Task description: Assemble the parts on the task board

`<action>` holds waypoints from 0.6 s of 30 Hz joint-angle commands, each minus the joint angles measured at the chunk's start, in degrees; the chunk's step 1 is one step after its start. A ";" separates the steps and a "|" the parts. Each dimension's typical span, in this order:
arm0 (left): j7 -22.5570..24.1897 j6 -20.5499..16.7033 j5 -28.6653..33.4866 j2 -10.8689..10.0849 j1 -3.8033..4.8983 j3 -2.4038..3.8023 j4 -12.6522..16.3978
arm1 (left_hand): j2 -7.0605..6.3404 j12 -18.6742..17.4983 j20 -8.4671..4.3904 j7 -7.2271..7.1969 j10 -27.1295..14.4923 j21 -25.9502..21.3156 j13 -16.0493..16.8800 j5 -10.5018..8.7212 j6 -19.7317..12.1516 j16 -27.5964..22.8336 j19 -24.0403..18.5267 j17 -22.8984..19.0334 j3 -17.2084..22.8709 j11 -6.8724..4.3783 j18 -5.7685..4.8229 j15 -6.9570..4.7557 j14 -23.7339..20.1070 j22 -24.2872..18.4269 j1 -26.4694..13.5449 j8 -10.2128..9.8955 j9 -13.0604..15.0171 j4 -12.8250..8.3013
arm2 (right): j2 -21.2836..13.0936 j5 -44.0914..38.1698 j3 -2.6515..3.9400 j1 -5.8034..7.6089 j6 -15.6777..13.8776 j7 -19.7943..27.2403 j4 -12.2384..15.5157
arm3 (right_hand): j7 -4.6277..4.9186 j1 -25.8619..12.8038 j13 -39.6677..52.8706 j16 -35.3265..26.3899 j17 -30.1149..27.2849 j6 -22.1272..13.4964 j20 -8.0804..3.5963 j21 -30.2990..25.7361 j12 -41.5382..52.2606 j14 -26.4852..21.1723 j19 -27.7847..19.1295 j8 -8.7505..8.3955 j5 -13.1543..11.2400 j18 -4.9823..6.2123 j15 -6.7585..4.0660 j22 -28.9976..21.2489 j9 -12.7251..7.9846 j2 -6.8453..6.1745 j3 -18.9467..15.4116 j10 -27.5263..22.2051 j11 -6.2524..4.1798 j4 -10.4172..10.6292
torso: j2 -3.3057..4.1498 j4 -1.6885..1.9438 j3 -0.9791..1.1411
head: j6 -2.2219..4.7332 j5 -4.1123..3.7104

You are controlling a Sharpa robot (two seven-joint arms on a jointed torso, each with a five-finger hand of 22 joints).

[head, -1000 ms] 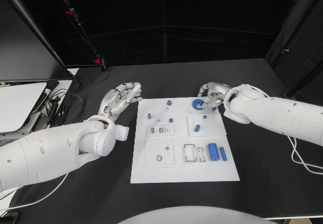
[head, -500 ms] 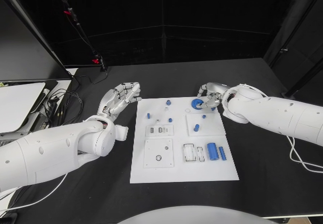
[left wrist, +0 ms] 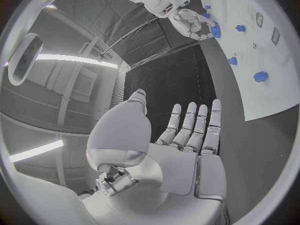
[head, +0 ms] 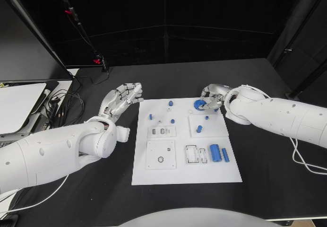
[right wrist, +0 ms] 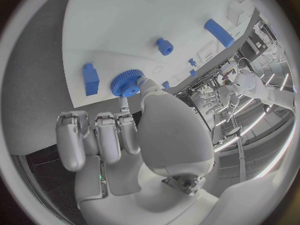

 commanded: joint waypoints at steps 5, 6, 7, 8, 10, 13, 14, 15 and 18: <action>14.79 0.64 -0.33 0.05 0.08 0.06 -0.06 | 0.50 0.07 0.11 8.30 0.29 0.34 -0.01 0.26 -0.07 0.08 -0.42 0.02 0.27 -0.01 0.91 0.24 0.32 -0.06 0.03 0.07 -0.08 0.01 | 0.38 -0.58 0.01 0.06 1.90 -1.50 -0.08 | 2.19 -0.27 15.08 0.14 15.09 1.08 -0.43 0.19 0.15 5.94 5.96 -1.92 -0.31 -0.41 -0.45 15.08 -1.41 0.93 0.45 5.96 -0.12 -0.17 | -0.01 -0.03 -0.01 | -0.27 0.43; 14.79 0.65 -0.33 0.07 0.08 0.06 -0.07 | 0.50 0.07 0.11 8.30 0.29 0.34 -0.01 0.26 -0.07 0.08 -0.42 0.02 0.27 -0.01 0.91 0.24 0.32 -0.06 0.03 0.07 -0.08 0.01 | 0.39 -0.58 0.01 0.06 1.96 -1.55 -0.07 | 2.16 -0.26 15.08 0.14 15.09 1.66 -0.46 0.19 0.15 5.94 5.96 -2.28 -0.37 -0.41 -0.48 15.08 -1.70 1.12 0.53 5.96 -0.14 -0.22 | 0.00 0.00 0.00 | -0.29 0.46; 14.78 0.65 -0.33 0.08 0.07 0.06 -0.06 | 0.50 0.07 0.11 8.30 0.29 0.34 -0.01 0.26 -0.07 0.08 -0.42 0.02 0.27 -0.01 0.91 0.24 0.32 -0.06 0.03 0.07 -0.08 0.01 | 0.40 -0.59 0.01 0.06 1.99 -1.57 -0.06 | 2.10 -0.12 15.08 0.14 15.09 2.58 -0.50 0.19 0.15 5.94 5.96 -2.72 -0.49 -0.41 -0.54 15.08 -2.06 1.44 0.72 5.96 -0.20 -0.34 | 0.01 0.02 -0.01 | -0.30 0.46; 14.78 0.66 -0.33 0.09 0.07 0.06 -0.06 | 0.50 0.07 0.11 8.30 0.29 0.34 -0.01 0.26 -0.07 0.08 -0.42 0.02 0.27 -0.01 0.91 0.24 0.32 -0.06 0.03 0.07 -0.08 0.01 | 0.40 -0.59 0.01 0.06 1.99 -1.62 -0.05 | 1.99 0.10 15.08 0.14 15.09 3.43 -0.57 0.19 0.15 5.94 5.96 -3.20 -0.61 -0.41 -0.61 15.08 -2.43 1.80 0.94 5.96 -0.29 -0.46 | 0.03 0.03 0.00 | -0.29 0.46; 14.76 0.66 -0.33 0.11 0.07 0.06 -0.08 | 0.50 0.07 0.11 8.30 0.29 0.34 -0.01 0.26 -0.07 0.08 -0.42 0.02 0.27 -0.01 0.91 0.24 0.32 -0.06 0.03 0.07 -0.08 0.01 | 0.41 -0.59 0.01 0.05 1.86 -1.60 -0.06 | 1.77 0.53 15.08 0.14 15.09 5.79 -0.79 0.19 0.15 5.94 5.96 -4.40 -0.86 -0.41 -0.76 15.08 -3.30 2.77 1.53 5.96 -0.50 -0.60 | 0.02 -0.01 -0.01 | -0.27 0.51; 14.75 0.65 -0.33 0.13 0.07 0.06 -0.09 | 0.50 0.07 0.11 8.30 0.29 0.34 -0.01 0.26 -0.07 0.08 -0.42 0.02 0.27 -0.01 0.91 0.24 0.32 -0.06 0.03 0.07 -0.08 0.01 | 0.37 -0.59 0.01 0.04 1.33 -1.47 -0.02 | 1.25 2.11 15.08 0.14 15.09 9.92 -1.13 0.19 0.15 5.94 5.96 -7.34 -1.01 -0.41 -1.34 15.08 -5.11 4.21 3.06 5.96 -0.82 -1.15 | 0.00 0.00 0.00 | -0.33 0.50; 14.75 0.65 -0.33 0.13 0.07 0.06 -0.09 | 0.50 0.07 0.11 8.30 0.29 0.34 -0.01 0.26 -0.07 0.08 -0.42 0.02 0.27 -0.01 0.91 0.24 0.32 -0.06 0.03 0.07 -0.08 0.01 | 0.35 -0.59 0.01 0.04 1.20 -1.45 0.00 | 1.13 2.76 15.08 0.14 15.09 11.34 -1.24 0.19 0.15 5.94 5.96 -8.44 -1.09 -0.41 -1.53 15.08 -5.71 4.58 3.66 5.96 -1.10 -1.40 | 0.01 0.02 0.01 | -0.35 0.49; 14.75 0.64 -0.33 0.14 0.07 0.06 -0.09 | 0.50 0.07 0.11 8.30 0.29 0.34 -0.01 0.26 -0.07 0.08 -0.42 0.02 0.27 -0.01 0.91 0.24 0.32 -0.06 0.03 0.07 -0.08 0.01 | 0.33 -0.59 0.01 0.04 1.13 -1.45 0.02 | 0.90 3.32 15.08 0.14 15.09 12.35 -1.38 0.19 0.15 5.94 5.96 -9.28 -1.34 -0.41 -1.65 15.08 -6.15 4.85 4.18 5.96 -1.22 -1.65 | 0.01 0.04 0.01 | -0.37 0.49; 14.74 0.63 -0.33 0.14 0.07 0.06 -0.09 | 0.50 0.07 0.11 8.30 0.29 0.34 -0.01 0.26 -0.07 0.08 -0.42 0.02 0.27 -0.01 0.91 0.24 0.32 -0.06 0.03 0.07 -0.08 0.01 | 0.27 -0.72 0.01 0.02 0.97 -1.50 0.13 | 0.43 4.83 15.08 0.14 15.09 15.28 -1.81 0.19 0.15 5.94 5.96 -11.83 -3.37 -0.41 -2.04 15.08 -7.36 5.57 5.92 5.96 -1.68 -2.31 | -0.01 0.02 0.02 | -0.39 0.52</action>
